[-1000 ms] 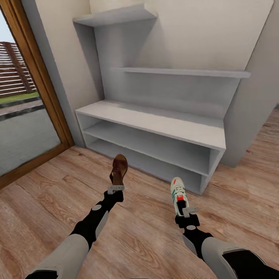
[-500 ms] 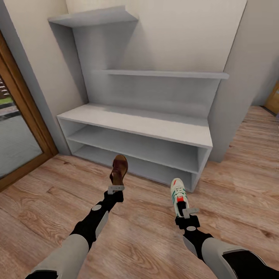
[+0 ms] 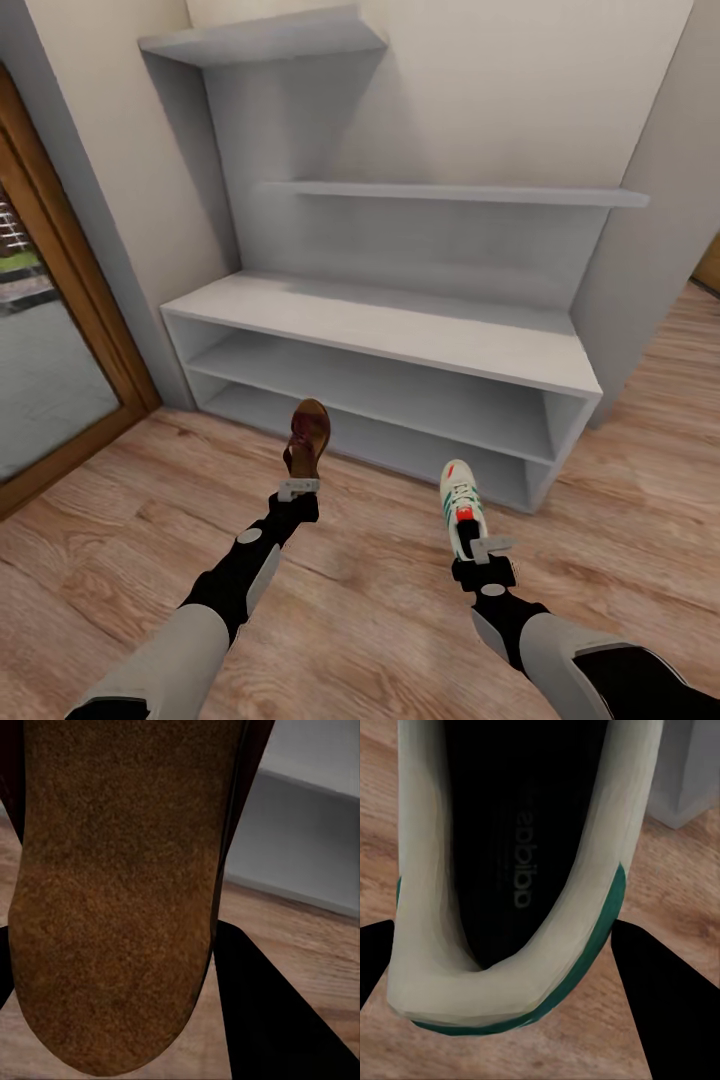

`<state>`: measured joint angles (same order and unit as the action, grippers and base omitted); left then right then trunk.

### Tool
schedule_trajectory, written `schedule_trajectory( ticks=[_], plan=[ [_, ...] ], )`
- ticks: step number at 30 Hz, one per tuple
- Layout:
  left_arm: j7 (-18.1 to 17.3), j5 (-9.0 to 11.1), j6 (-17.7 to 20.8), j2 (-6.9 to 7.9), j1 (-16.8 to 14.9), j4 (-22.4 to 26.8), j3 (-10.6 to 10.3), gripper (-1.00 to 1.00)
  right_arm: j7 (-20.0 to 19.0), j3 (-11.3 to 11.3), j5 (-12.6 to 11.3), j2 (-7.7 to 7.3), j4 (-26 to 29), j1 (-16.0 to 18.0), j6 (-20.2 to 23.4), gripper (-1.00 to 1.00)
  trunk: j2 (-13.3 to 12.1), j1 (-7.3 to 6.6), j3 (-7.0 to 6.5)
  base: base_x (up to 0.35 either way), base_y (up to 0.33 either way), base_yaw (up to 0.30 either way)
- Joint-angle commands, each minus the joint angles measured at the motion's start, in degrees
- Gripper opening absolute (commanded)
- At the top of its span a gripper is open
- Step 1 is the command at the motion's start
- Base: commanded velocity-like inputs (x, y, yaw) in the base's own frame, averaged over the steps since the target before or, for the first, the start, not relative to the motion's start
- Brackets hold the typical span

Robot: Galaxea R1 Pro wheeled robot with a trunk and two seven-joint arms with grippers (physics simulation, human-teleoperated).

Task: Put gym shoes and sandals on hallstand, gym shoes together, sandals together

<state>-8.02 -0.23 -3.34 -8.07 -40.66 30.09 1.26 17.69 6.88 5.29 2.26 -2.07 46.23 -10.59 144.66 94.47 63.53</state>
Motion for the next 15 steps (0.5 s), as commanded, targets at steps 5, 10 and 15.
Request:
schedule_trajectory(
  ticks=[5, 10, 15],
  plan=[
    [-0.25, -0.21, -0.26, -0.02, -0.03, -0.03, 0.14, -1.0, 0.5, 0.24, 0.6, 0.09, -0.21, 0.09, -0.05, -1.0, 0.02, -0.01, -0.06, 0.017, 0.233, -0.112],
    [-0.24, -0.21, -0.33, -0.02, -0.03, -0.03, 0.14, -1.0, 0.5, 0.24, 0.6, 0.11, -0.21, 0.09, -0.05, -1.0, 0.02, -0.01, -0.27, 0.003, 0.052, -0.224],
    [-0.24, -0.21, -0.35, -0.02, -0.03, -0.03, 0.14, -1.0, 0.47, 0.24, 0.6, 0.11, -0.25, 0.09, -0.05, -1.0, 0.02, -0.01, -0.52, 0.001, 0.009, -0.266]
  ],
)
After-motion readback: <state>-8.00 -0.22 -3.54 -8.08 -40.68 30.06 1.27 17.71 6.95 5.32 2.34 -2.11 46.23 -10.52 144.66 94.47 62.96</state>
